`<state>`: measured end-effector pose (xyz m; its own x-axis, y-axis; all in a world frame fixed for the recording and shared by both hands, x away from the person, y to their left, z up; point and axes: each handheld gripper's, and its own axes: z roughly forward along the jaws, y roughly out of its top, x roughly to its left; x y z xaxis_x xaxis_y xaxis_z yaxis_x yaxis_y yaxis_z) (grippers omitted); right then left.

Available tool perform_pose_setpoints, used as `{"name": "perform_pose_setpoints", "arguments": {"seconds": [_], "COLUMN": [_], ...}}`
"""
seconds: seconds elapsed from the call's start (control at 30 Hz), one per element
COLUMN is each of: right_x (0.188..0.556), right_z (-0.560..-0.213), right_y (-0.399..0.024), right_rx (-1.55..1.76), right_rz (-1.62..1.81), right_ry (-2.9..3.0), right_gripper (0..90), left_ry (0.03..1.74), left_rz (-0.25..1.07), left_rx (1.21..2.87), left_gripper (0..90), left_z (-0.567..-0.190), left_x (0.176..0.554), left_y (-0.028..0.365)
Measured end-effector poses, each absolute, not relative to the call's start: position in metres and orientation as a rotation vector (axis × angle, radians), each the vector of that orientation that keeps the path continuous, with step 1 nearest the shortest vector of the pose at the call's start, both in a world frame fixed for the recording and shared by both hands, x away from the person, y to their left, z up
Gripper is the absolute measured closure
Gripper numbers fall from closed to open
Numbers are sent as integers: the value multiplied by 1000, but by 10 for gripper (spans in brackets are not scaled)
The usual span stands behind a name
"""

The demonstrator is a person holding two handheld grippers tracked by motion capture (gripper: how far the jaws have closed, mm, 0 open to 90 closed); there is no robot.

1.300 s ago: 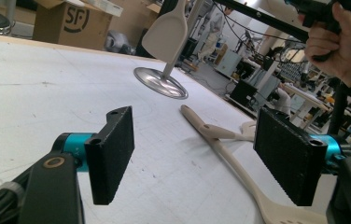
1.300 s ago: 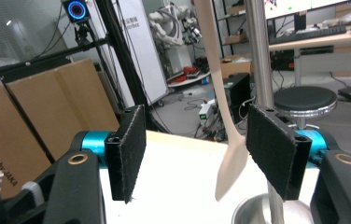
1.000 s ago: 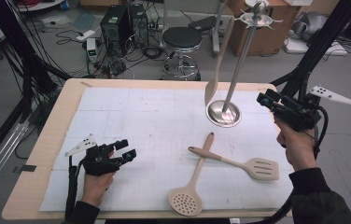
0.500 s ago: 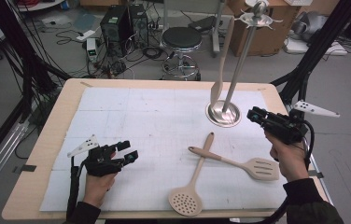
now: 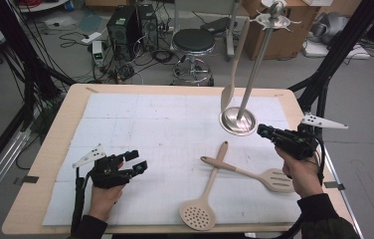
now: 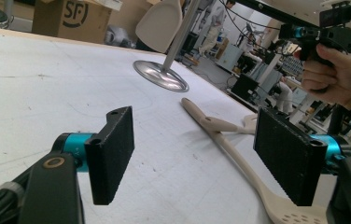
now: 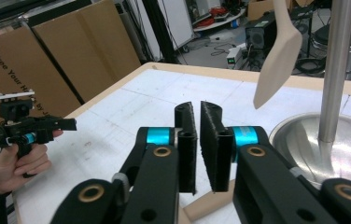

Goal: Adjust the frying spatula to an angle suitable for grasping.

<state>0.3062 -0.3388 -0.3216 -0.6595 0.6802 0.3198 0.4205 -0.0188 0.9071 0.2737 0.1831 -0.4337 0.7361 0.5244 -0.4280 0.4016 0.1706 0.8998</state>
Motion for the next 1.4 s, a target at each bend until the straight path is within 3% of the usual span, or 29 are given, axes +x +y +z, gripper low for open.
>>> {"name": "perform_pose_setpoints", "arguments": {"seconds": [0.37, 1.4], "right_x": [305, 298], "right_z": [-337, -398], "right_y": [-337, -306], "right_rx": [1226, 1341], "right_rz": [1754, 1623], "right_ry": [2026, 2288], "right_gripper": [895, 895], "left_ry": [809, 808], "left_rz": [103, 106], "left_rx": [1444, 1438], "left_gripper": [295, 295], "left_z": [-433, -433], "left_x": [273, 272], "left_y": [183, 183]}}
